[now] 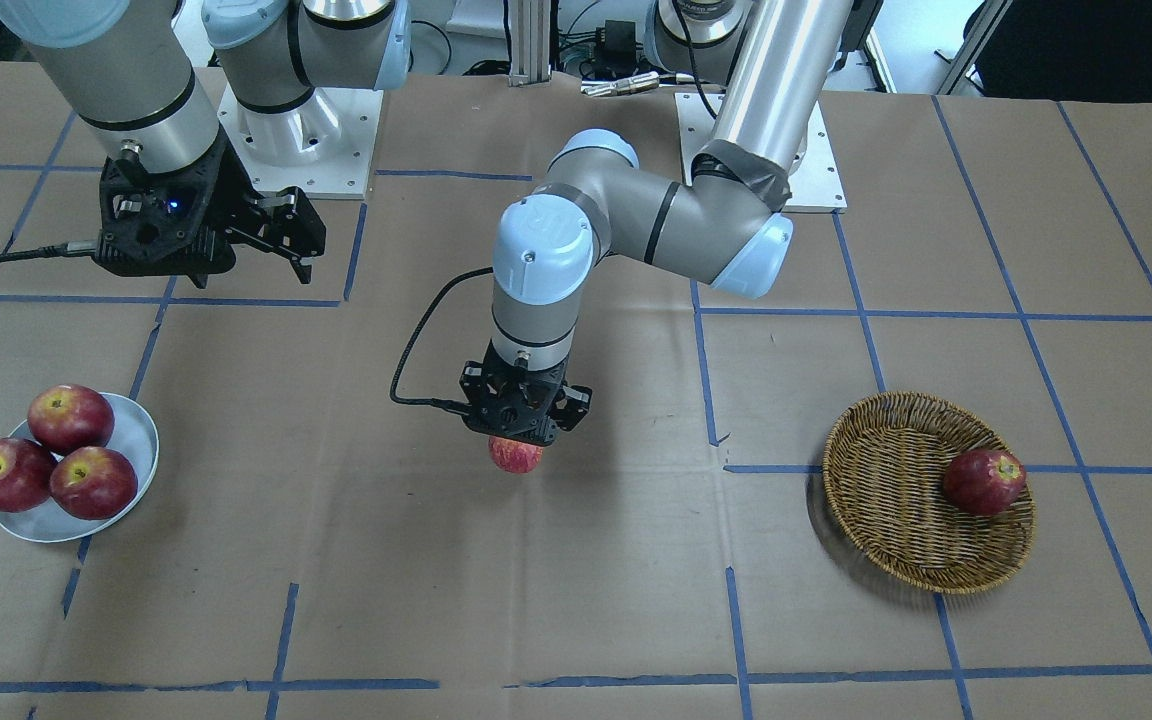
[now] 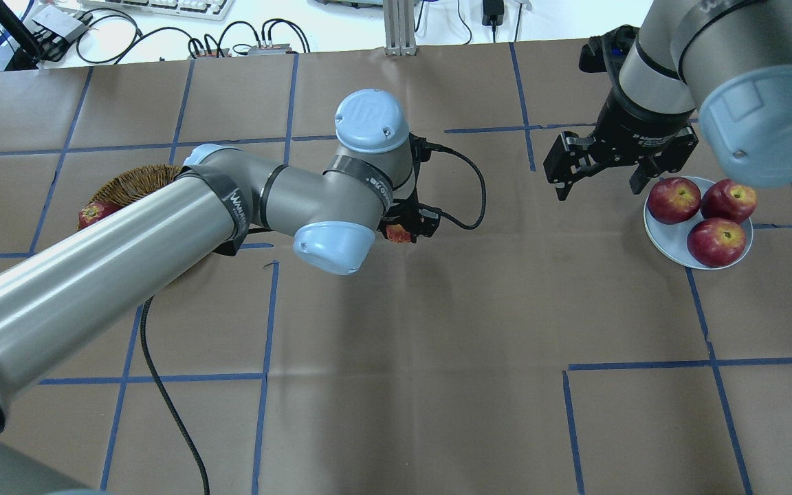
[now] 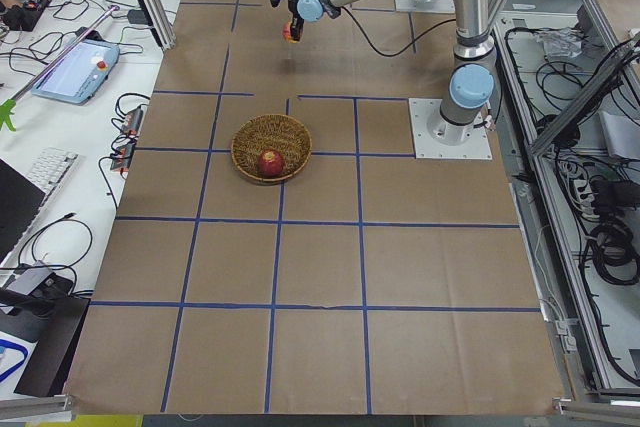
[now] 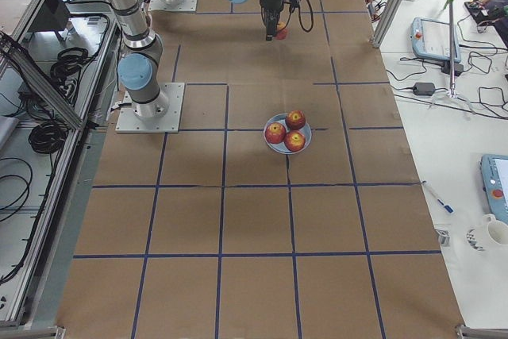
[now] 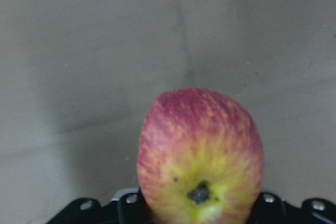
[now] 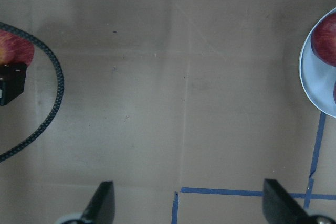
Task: Transfer apple from basket to plate
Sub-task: 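Lift the apple and carry it with the left gripper to table center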
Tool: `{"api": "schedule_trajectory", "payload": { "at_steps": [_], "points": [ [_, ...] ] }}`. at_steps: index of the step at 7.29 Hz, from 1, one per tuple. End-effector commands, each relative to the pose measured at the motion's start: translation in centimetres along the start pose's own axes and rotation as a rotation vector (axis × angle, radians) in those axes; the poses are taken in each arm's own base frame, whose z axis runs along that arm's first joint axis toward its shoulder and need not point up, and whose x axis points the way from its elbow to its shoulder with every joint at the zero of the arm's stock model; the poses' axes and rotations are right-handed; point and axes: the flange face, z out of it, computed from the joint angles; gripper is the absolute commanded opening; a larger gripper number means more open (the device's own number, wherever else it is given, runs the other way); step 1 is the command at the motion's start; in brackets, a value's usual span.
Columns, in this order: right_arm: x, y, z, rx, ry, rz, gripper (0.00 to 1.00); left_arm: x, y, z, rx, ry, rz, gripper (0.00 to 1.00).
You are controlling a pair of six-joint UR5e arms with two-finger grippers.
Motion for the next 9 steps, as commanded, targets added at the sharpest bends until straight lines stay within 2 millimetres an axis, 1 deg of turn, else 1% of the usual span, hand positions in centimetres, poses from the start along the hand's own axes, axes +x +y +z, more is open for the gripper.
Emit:
{"api": "schedule_trajectory", "payload": {
  "at_steps": [1,2,3,4,5,6,7,8,9],
  "points": [
    [0.0,0.0,0.0,0.0,0.0,0.0,1.0,1.8,-1.0,2.2,-0.014,-0.011,0.014,0.03],
    [0.0,0.0,0.0,0.0,0.0,0.002,1.0,1.8,-1.2,2.7,-0.018,-0.011,0.014,0.04],
    [0.0,0.0,0.0,0.0,0.0,0.0,1.0,1.8,-1.1,3.0,-0.023,-0.013,0.014,0.08],
    [0.0,0.0,0.0,0.0,0.0,0.002,1.0,1.8,-1.1,3.1,-0.024,-0.013,0.014,0.16],
    [0.0,0.0,0.0,0.0,0.0,0.0,1.0,1.8,-1.1,3.2,-0.026,-0.014,0.014,0.21],
    [0.0,0.0,0.0,0.0,0.0,0.0,1.0,1.8,-1.1,3.2,-0.026,-0.014,0.014,0.21],
    [0.0,0.0,0.0,0.0,0.0,0.002,1.0,1.7,-0.9,3.4,-0.031,-0.016,0.015,0.36],
    [0.0,0.0,0.0,0.0,0.0,0.002,1.0,1.7,-0.8,3.4,-0.031,-0.016,0.016,0.62],
    [0.0,0.0,0.0,0.0,0.0,0.002,1.0,1.7,-0.8,3.2,-0.028,-0.017,0.017,0.97]
  ]
}}
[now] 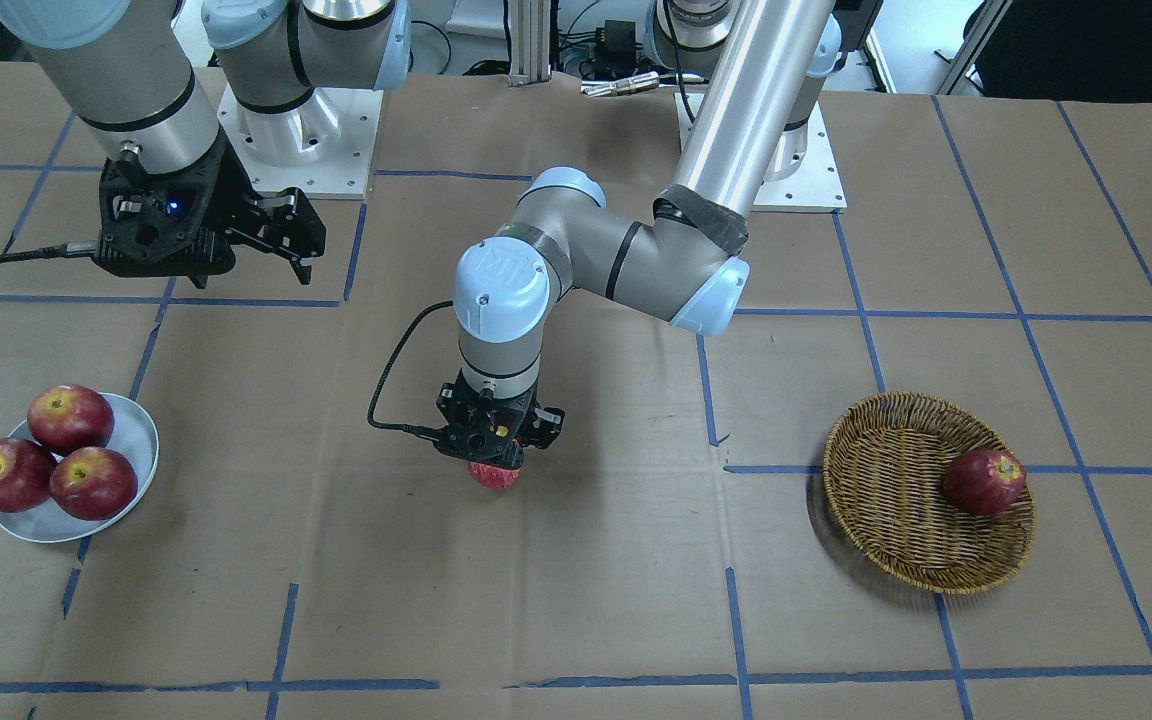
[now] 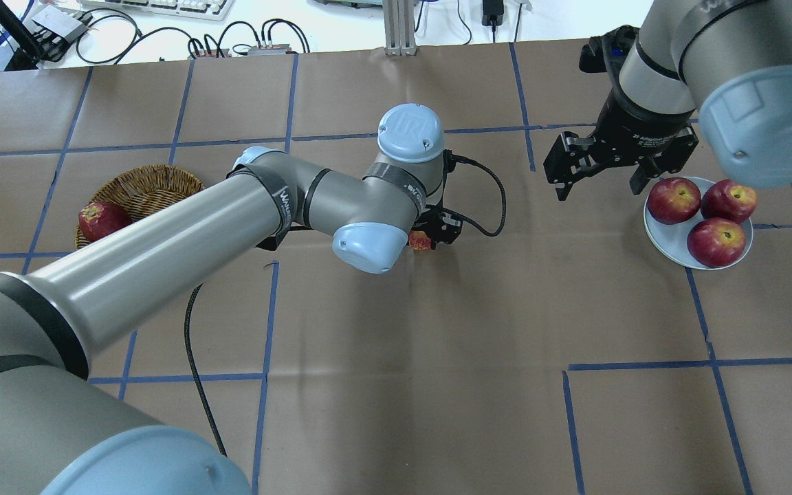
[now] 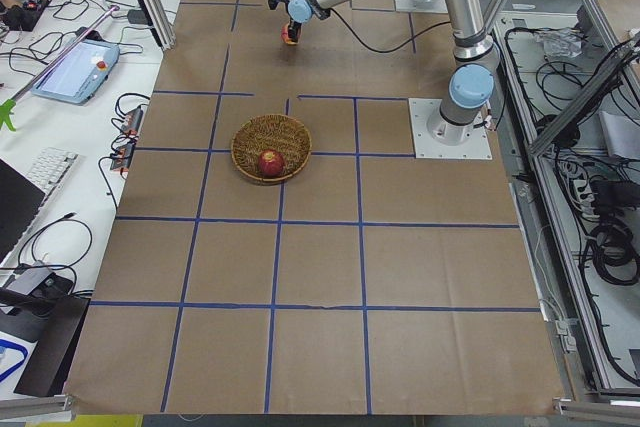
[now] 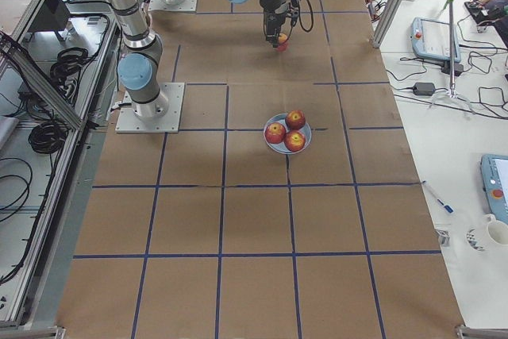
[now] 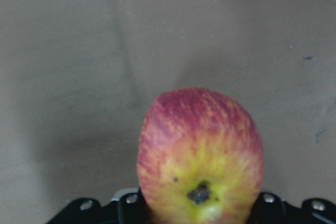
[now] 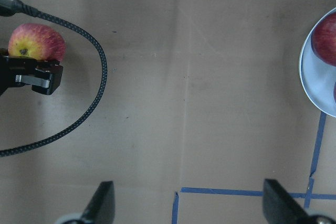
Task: Transfer apple from basket to plate
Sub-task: 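Lift the apple and carry it with the left gripper to table center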
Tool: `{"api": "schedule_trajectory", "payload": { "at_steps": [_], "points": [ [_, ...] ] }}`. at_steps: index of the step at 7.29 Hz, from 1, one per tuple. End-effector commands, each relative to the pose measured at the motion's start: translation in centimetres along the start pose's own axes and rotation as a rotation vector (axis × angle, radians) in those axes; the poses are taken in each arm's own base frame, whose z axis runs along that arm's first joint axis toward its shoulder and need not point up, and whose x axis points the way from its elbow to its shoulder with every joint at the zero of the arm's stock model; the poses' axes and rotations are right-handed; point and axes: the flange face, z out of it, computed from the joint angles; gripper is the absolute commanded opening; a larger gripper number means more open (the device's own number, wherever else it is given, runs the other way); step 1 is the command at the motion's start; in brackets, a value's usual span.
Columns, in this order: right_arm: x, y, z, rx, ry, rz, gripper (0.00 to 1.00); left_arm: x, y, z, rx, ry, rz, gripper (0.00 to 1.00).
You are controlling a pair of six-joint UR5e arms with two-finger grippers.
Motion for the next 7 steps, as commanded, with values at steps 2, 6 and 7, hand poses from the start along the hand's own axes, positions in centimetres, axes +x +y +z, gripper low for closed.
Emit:
{"api": "schedule_trajectory", "payload": {
  "at_steps": [2,6,7],
  "points": [
    [0.0,0.0,0.0,0.0,0.0,-0.001,1.0,-0.3,0.2,-1.2,0.009,0.002,-0.003,0.98],
    [0.0,0.0,0.1,-0.001,0.0,0.0,1.0,-2.7,0.3,-4.8,0.038,0.002,0.045,0.99],
    [0.0,-0.1,0.1,-0.003,0.0,-0.001,1.0,-4.6,0.8,-7.6,0.022,-0.002,0.069,0.99]
  ]
}}
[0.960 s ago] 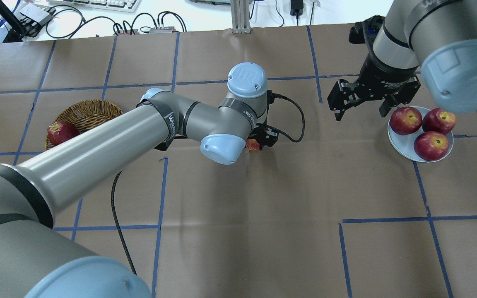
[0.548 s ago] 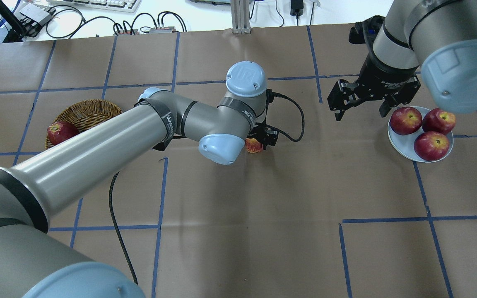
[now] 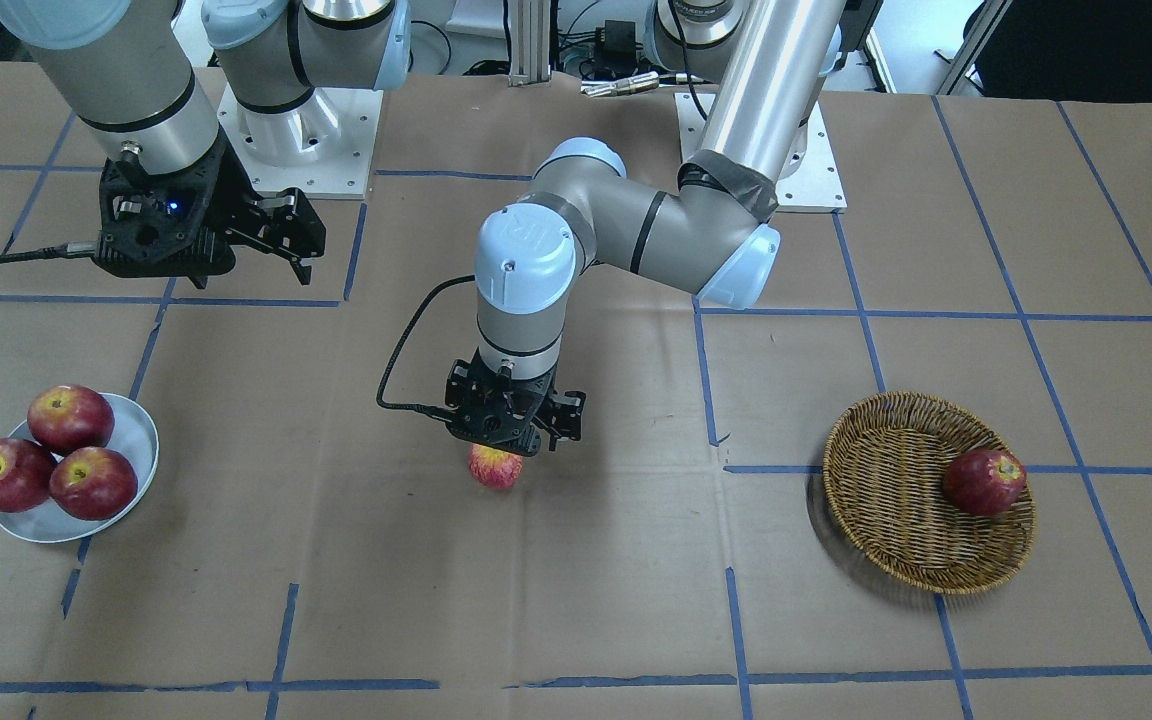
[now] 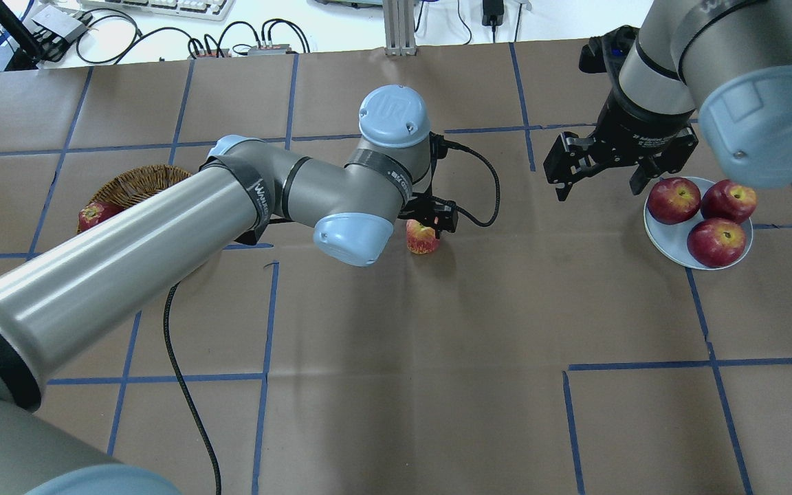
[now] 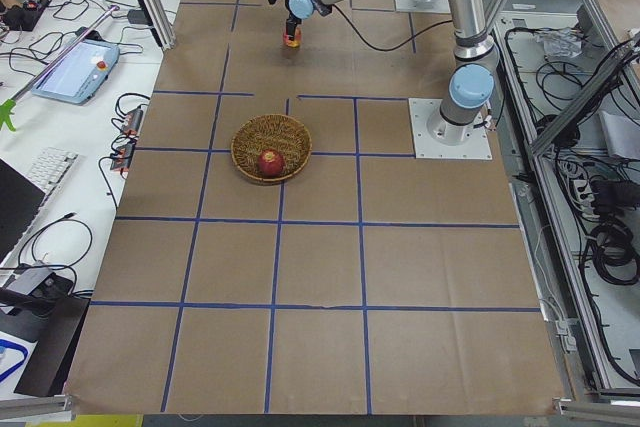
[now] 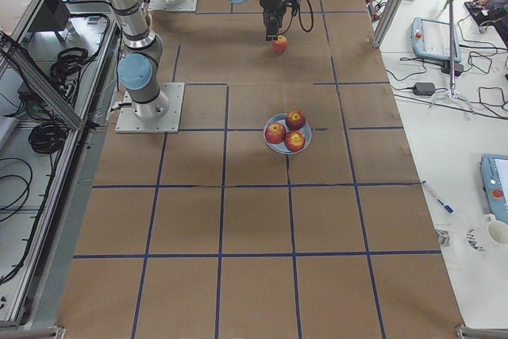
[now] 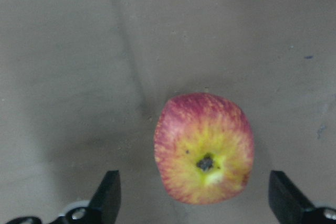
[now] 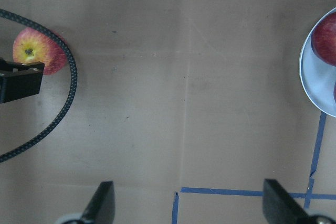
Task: Transfer apple from basket to plate
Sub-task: 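Open the left gripper to set the apple on the table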
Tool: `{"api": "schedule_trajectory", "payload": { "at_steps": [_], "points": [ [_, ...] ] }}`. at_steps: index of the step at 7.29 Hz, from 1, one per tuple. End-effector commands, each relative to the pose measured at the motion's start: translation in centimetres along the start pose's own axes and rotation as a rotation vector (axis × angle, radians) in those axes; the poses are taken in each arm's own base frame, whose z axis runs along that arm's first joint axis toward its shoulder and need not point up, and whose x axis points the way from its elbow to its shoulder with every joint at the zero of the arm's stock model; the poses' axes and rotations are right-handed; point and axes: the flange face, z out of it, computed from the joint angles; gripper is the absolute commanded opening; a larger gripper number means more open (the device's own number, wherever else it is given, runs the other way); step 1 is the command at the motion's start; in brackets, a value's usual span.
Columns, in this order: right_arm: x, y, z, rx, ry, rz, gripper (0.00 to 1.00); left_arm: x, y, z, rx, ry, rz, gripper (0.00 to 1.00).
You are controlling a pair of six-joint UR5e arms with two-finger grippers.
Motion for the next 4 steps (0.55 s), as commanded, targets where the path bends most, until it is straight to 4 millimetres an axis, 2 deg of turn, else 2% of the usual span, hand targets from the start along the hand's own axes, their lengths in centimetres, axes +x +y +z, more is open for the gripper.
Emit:
{"api": "schedule_trajectory", "payload": {
  "at_steps": [1,3,4],
  "points": [
    [0.0,-0.1,0.1,-0.002,0.0,0.0,1.0,-4.5,1.5,-6.7,-0.036,-0.006,0.039,0.99],
    [-0.2,-0.1,0.1,0.0,-0.001,0.002,1.0,-9.3,4.9,-14.6,-0.068,-0.003,0.088,0.99],
    [-0.1,-0.2,0.3,-0.003,-0.002,0.002,1.0,-12.4,6.7,-17.6,-0.091,0.002,0.088,0.99]
  ]
}}
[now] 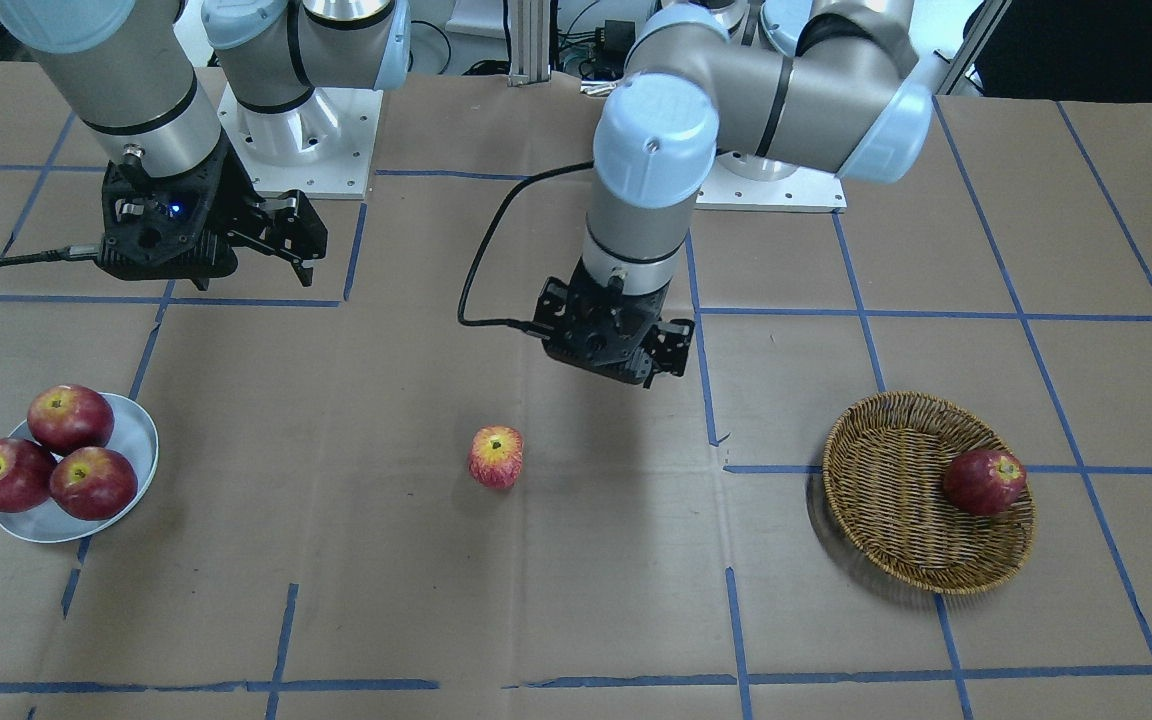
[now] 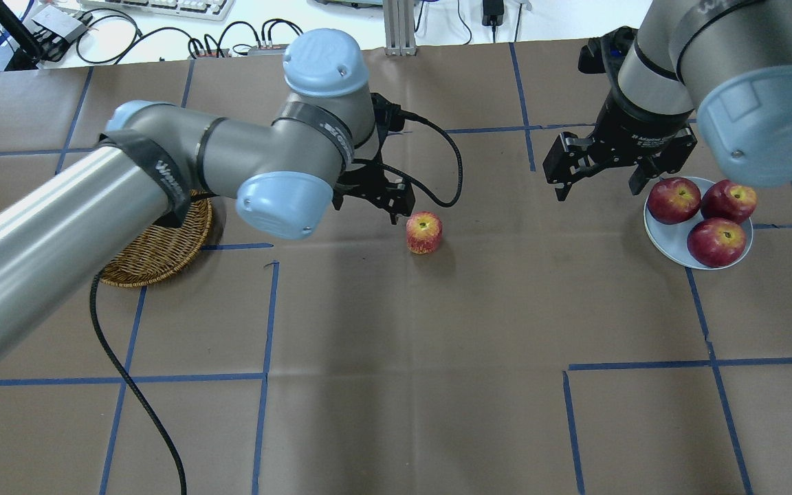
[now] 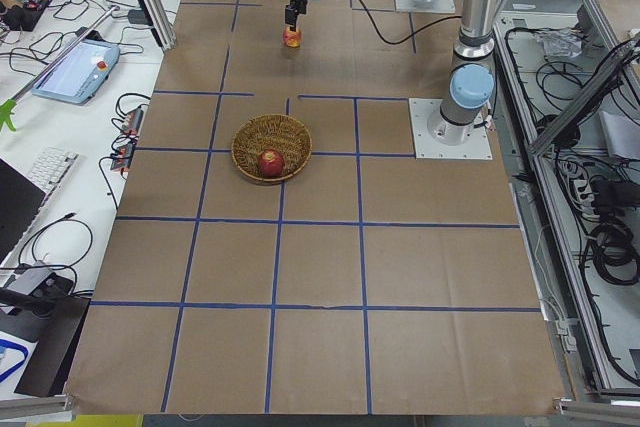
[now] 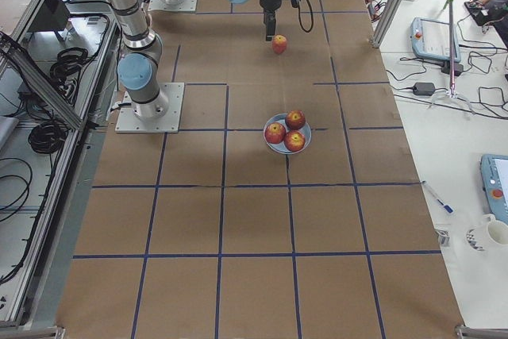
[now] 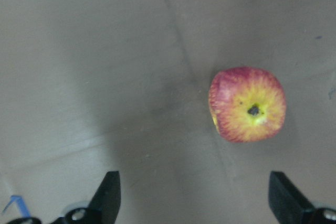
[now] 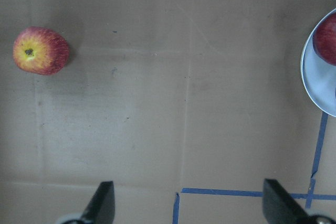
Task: Transfer apple from basket to plate
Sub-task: 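Open the left gripper to set the apple on the table, then move the right gripper over the apple while the left arm withdraws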
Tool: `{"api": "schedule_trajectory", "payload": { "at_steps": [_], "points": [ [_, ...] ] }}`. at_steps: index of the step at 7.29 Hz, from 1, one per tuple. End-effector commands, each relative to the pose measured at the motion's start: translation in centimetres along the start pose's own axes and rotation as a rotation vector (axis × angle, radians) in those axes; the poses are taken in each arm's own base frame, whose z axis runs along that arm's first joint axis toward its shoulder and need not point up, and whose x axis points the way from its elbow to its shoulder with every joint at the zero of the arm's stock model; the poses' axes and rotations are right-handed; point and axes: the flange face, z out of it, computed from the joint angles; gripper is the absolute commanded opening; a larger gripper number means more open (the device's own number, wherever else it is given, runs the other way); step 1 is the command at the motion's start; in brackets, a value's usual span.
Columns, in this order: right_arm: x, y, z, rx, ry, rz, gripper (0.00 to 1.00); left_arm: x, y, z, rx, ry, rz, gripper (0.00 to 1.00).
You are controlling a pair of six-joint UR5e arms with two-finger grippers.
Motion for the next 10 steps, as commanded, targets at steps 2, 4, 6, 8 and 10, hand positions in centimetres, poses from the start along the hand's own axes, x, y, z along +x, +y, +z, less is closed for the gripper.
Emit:
{"api": "schedule_trajectory", "payload": {
  "at_steps": [2,4,6,8,10],
  "points": [
    [-0.7,-1.1,-0.6,0.068,0.003,0.005,1.0,-7.6,7.8,-10.0,-0.005,0.002,-0.018,0.99],
    [-5.4,-3.0,1.7,0.096,0.003,0.028,1.0,-7.7,11.4,-14.0,0.048,-0.009,-0.043,0.99],
    [-11.3,-4.9,5.3,0.123,-0.006,0.04,1.0,-7.7,11.4,-13.8,0.045,-0.009,-0.043,0.99],
    [-16.2,-6.0,10.2,0.131,-0.015,0.05,1.0,-8.0,11.3,-13.7,0.042,-0.018,-0.046,0.99],
    [-19.1,-7.0,15.1,0.116,-0.013,0.054,1.0,-8.0,11.6,-13.7,0.038,-0.017,-0.048,0.99]
  ]
}}
